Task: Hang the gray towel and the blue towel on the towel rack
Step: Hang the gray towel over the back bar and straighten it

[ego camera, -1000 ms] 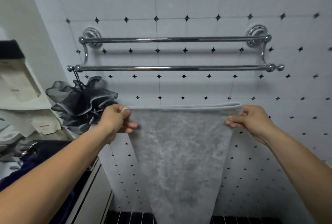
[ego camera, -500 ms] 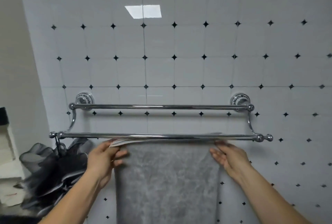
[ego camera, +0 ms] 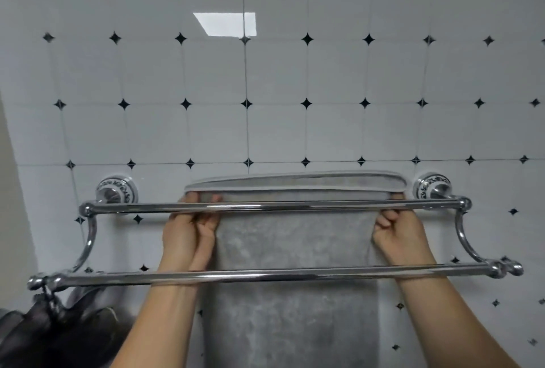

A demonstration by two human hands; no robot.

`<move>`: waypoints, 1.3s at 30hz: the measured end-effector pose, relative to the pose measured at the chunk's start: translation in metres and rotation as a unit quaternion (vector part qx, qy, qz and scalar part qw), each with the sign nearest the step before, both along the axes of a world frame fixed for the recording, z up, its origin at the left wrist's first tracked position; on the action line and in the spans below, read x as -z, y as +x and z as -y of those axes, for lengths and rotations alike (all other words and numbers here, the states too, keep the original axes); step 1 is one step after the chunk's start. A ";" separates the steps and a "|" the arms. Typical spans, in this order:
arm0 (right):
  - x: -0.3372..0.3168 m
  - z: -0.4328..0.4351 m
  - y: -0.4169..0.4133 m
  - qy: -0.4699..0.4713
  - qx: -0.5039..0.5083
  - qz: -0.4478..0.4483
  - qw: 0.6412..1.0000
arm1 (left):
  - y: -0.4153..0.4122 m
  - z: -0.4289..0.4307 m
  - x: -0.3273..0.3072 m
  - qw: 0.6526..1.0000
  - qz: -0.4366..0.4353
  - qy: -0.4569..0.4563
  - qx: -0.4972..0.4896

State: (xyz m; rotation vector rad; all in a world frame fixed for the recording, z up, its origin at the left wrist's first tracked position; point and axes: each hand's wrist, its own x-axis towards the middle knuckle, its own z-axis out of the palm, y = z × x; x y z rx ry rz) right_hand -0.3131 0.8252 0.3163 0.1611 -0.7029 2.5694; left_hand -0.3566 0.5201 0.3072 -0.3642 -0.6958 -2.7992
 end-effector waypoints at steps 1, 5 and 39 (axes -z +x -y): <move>-0.001 0.000 -0.001 0.001 -0.006 -0.008 1.000 | -0.002 -0.001 -0.003 1.000 -0.005 0.013 0.008; 0.007 -0.003 0.001 -0.009 -0.025 -0.056 0.998 | -0.001 -0.003 0.000 0.996 -0.061 0.036 0.061; 0.039 -0.004 0.018 0.174 0.142 0.006 0.974 | 0.017 -0.023 0.026 0.950 -0.006 -0.096 -0.298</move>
